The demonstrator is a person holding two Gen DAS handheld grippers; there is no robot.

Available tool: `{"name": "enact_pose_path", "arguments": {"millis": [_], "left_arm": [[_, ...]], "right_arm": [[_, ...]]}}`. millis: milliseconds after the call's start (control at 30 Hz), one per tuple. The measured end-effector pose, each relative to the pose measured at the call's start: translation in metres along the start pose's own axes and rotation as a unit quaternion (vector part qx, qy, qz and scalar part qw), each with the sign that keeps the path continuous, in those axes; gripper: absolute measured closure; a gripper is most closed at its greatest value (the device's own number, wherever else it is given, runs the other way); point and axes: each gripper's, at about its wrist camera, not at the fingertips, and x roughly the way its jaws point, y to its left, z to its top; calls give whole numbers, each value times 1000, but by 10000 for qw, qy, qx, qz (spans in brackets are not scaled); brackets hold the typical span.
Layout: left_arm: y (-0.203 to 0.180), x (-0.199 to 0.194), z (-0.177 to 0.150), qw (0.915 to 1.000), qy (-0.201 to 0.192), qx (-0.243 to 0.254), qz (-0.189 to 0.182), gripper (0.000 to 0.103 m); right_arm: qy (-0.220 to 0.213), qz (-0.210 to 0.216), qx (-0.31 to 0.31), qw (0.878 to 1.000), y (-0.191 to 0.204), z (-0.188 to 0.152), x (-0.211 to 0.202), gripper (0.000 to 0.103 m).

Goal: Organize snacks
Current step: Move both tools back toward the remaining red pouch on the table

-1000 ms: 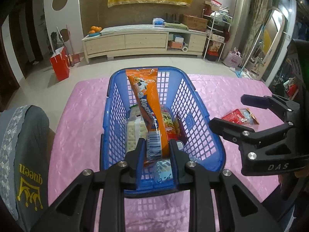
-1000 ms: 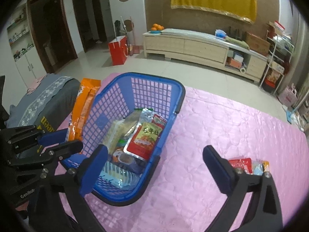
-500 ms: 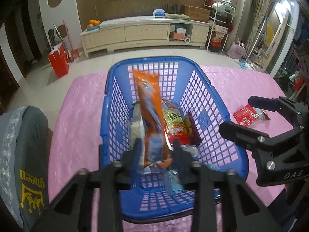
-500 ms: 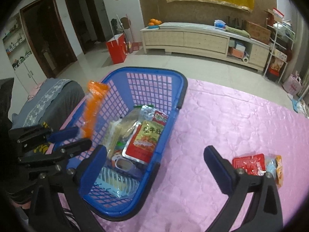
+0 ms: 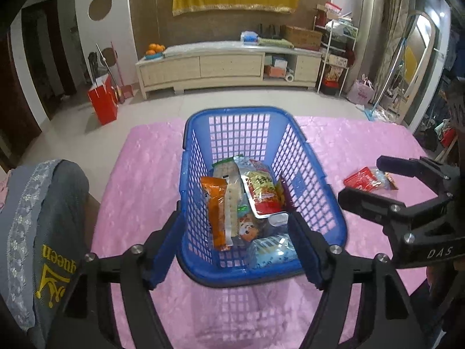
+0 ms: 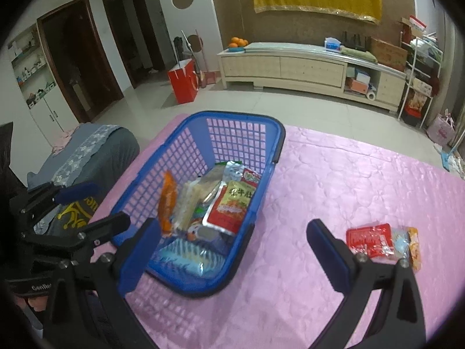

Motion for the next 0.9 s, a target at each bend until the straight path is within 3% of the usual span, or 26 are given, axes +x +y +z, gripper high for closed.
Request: {"name": "enact_pose_path", "arguments": {"millis": [233, 467, 900], "left_arm": [[-21, -32, -4, 9997, -223, -39, -105, 25], [-57, -48, -4, 9989, -315, 200, -275, 21], [-137, -34, -1, 9957, -185, 762, -499, 21]], "right_arm": [[-203, -148, -81, 9997, -2, -11, -47, 1], [-418, -382, 59, 9984, -30, -27, -88, 1], [-547, -715, 478, 9948, -96, -52, -127, 1]]}}
